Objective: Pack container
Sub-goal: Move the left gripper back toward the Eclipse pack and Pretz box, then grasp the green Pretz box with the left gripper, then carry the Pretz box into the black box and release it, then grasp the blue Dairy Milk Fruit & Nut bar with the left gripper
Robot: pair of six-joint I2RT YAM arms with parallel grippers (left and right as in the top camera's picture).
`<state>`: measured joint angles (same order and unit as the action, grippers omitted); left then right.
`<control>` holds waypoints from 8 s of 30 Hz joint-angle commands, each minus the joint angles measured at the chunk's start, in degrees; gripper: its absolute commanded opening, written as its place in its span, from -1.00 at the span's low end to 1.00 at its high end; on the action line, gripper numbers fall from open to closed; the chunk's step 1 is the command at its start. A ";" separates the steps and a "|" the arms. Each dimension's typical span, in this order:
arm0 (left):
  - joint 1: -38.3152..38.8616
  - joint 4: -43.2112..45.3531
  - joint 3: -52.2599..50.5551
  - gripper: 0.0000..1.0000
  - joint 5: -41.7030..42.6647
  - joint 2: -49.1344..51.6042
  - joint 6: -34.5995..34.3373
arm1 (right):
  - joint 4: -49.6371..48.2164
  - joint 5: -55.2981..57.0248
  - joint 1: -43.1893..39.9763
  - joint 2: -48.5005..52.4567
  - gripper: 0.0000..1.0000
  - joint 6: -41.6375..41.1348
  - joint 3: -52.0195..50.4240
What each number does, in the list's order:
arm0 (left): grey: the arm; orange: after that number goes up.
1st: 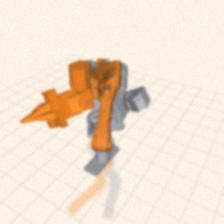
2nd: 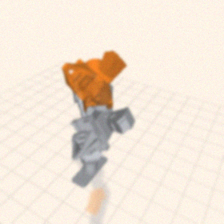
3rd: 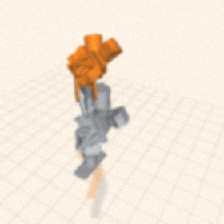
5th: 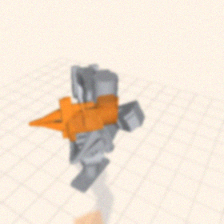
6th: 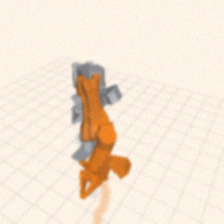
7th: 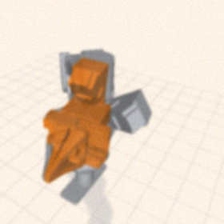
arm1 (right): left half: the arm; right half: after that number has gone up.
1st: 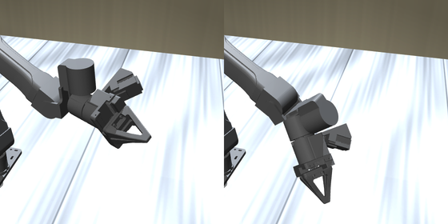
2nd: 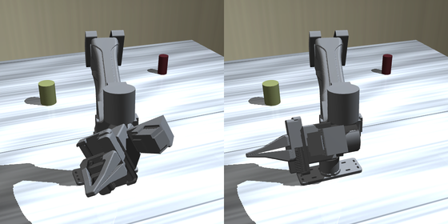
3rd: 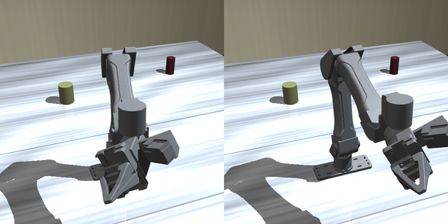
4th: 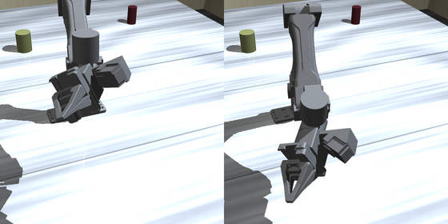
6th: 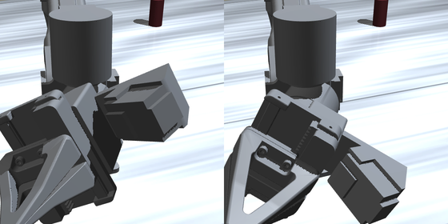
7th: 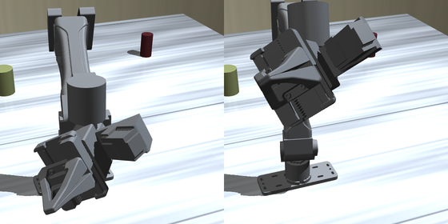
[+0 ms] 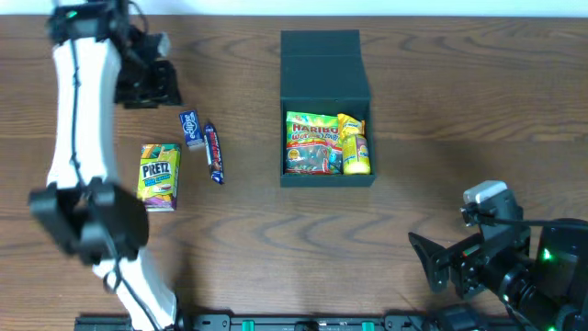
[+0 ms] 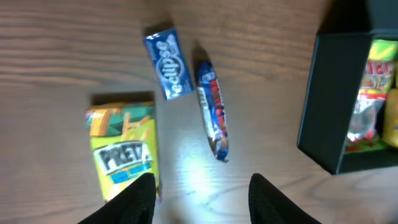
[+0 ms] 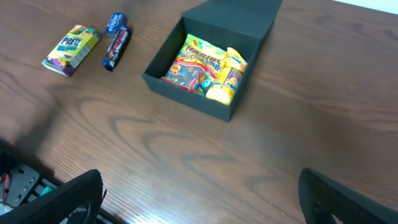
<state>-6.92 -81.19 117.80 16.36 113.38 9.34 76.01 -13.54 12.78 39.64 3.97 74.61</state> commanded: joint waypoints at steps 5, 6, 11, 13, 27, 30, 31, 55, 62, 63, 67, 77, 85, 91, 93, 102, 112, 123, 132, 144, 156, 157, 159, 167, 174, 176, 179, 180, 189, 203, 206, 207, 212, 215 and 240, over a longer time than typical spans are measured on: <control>-3.45 7.74 -20.57 -0.01 -2.36 -12.04 1.18 | 0.07 0.02 -0.48 0.00 0.98 -0.68 0.33; -3.45 9.05 -23.04 -0.01 -3.87 -13.22 1.18 | 0.09 0.02 -0.48 0.00 0.99 -0.68 0.33; -3.45 15.80 -33.42 0.00 -10.10 -16.61 1.25 | 0.09 0.02 -0.48 0.00 0.99 -0.68 0.35; -3.48 18.80 -37.09 0.12 -12.28 -16.59 1.44 | 0.07 0.02 -0.48 0.00 0.99 -0.70 0.33; -3.56 34.01 -50.84 0.91 -16.81 -16.26 5.09 | 0.09 0.02 -0.48 0.00 0.99 -0.70 0.35; -3.56 38.27 -53.94 0.91 -16.90 -16.20 5.53 | 0.09 0.02 -0.48 0.00 0.99 -0.70 0.33; -3.56 39.32 -54.97 0.91 -16.92 -16.17 5.51 | 0.09 0.02 -0.48 0.00 0.99 -0.68 0.35; -3.56 51.15 -65.07 1.00 -16.57 -16.15 4.46 | 0.09 0.02 -0.48 0.00 0.98 -0.68 0.33; -3.56 51.39 -65.16 0.69 -17.03 -16.15 3.93 | 0.09 0.02 -0.48 0.00 0.98 -0.70 0.33; -3.56 51.45 -65.16 0.64 -17.03 -16.15 3.93 | 0.07 0.02 -0.48 0.00 0.99 -0.70 0.33; -3.56 51.43 -65.16 0.45 -17.03 -16.15 3.91 | 0.07 0.02 -0.48 0.00 0.99 -0.70 0.33; -2.97 44.39 -56.65 0.43 -16.76 -16.33 -2.14 | 0.07 0.02 -0.48 0.00 0.99 -0.70 0.33; 2.29 36.09 -44.48 0.43 -16.74 -16.33 -6.03 | 0.09 0.04 -0.48 0.00 0.99 -0.68 0.35; 9.99 35.67 -38.95 0.32 -14.99 -16.33 -14.40 | 0.09 0.04 -0.48 0.00 0.99 -0.68 0.35; 12.92 36.41 -37.88 0.27 -13.68 -16.31 -17.11 | 0.09 0.04 -0.48 0.00 0.99 -0.68 0.35; 25.09 41.11 -33.20 0.11 -8.81 -12.24 -24.33 | 2.05 1.40 -0.48 0.00 0.98 -0.68 0.33; 36.35 36.54 -17.75 0.14 -7.43 2.62 -26.71 | 6.69 1.77 -0.48 0.00 0.98 -0.68 0.35; 42.23 31.69 -17.92 0.13 -17.73 3.54 -34.10 | 7.43 1.75 -0.48 0.00 0.98 -0.68 0.33; 42.53 31.89 -19.30 0.15 -19.78 4.81 -38.18 | 7.43 1.75 -0.48 0.00 0.98 -0.70 0.33; 42.51 31.71 -19.30 0.37 -17.46 8.22 -41.51 | 7.43 1.75 -0.48 0.00 0.98 -0.68 0.33; 42.51 31.36 -18.67 0.50 -18.14 5.16 -41.53 | 7.43 1.75 -0.48 0.00 0.98 -0.68 0.35; 42.53 31.67 -18.18 0.50 -19.87 4.22 -41.51 | 7.43 1.75 -0.48 0.00 0.98 -0.68 0.35; 42.53 32.06 -17.40 0.50 -23.50 2.36 -41.48 | 7.43 1.75 -0.48 0.00 0.99 -0.68 0.35; 40.15 31.01 -17.25 0.68 -33.40 -3.45 -41.94 | 7.43 1.75 -0.48 0.00 0.98 -0.68 0.33; 31.50 23.93 -17.29 0.64 -34.03 -4.39 -44.11 | 7.43 1.75 -0.48 0.00 0.99 -0.68 0.33; 28.63 23.04 -17.57 0.66 -35.21 -4.39 -44.02 | 7.43 1.75 -0.48 0.00 0.98 -0.68 0.35; 23.21 22.88 -18.08 0.69 -34.84 -4.37 -43.82 | 7.43 1.75 -0.48 0.00 0.98 -0.68 0.35; 21.77 22.86 -18.18 0.69 -34.51 -4.33 -43.80 | 7.43 1.75 -0.48 0.00 0.99 -0.68 0.33; 16.44 18.84 -19.34 0.45 -29.27 -4.28 -36.11 | 7.43 1.75 -0.48 0.00 0.99 -0.68 0.35; 17.14 31.58 -37.97 0.46 -18.88 -4.31 -30.25 | 7.43 1.75 -0.48 0.00 0.98 -0.68 0.35; 17.11 35.65 -41.55 0.41 -18.21 -4.31 -29.42 | 7.43 1.75 -0.48 0.00 0.98 -0.68 0.33; 17.11 36.81 -42.58 0.41 -18.16 -4.31 -29.24 | 7.43 1.75 -0.48 0.00 0.99 -0.68 0.33; 17.11 41.44 -46.31 0.41 -18.18 -4.28 -28.13 | 7.43 1.75 -0.48 0.00 0.98 -0.68 0.35; 17.11 43.15 -47.60 0.38 -18.18 -4.28 -28.11 | 7.43 1.75 -0.48 0.00 0.99 -0.68 0.33; 17.14 42.56 -43.50 -0.31 -16.98 -0.68 -27.89 | 7.43 1.75 -0.48 0.00 0.98 -0.68 0.35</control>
<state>10.04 -37.93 70.65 0.01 111.63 -19.05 83.35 -11.97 12.78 39.64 3.97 74.61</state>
